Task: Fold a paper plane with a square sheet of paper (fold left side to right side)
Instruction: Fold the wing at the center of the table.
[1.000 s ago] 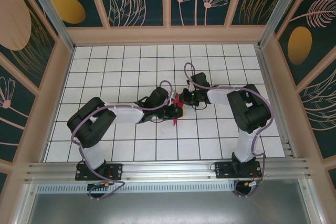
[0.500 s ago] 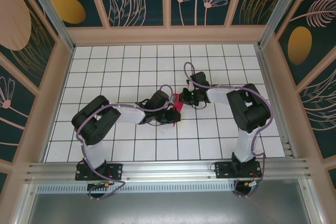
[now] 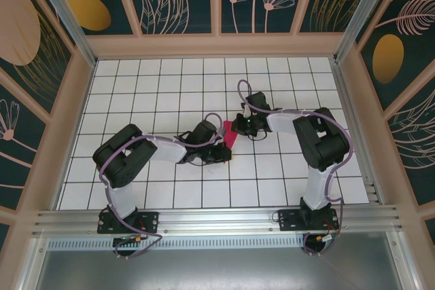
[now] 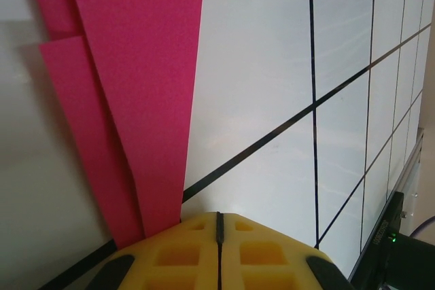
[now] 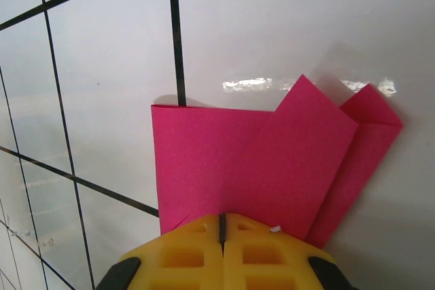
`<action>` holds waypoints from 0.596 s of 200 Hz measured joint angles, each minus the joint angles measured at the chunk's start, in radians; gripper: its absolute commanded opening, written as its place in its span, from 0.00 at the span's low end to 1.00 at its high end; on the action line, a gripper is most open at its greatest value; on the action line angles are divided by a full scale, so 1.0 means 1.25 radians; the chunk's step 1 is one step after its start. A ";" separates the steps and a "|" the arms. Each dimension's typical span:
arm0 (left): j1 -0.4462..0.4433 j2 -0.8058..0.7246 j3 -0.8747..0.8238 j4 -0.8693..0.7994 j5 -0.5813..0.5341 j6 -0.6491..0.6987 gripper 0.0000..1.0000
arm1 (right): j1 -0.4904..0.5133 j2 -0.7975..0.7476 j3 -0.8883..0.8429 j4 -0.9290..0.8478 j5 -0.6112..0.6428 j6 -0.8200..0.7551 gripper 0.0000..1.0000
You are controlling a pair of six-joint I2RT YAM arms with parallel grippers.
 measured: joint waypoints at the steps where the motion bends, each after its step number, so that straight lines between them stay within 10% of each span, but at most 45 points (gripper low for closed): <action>1: 0.000 0.000 0.000 0.000 0.000 0.000 0.08 | 0.000 0.000 0.000 0.000 0.000 0.000 0.05; 119: 0.000 -0.092 -0.125 0.038 0.022 -0.020 0.08 | 0.000 0.005 0.010 -0.013 -0.001 0.000 0.04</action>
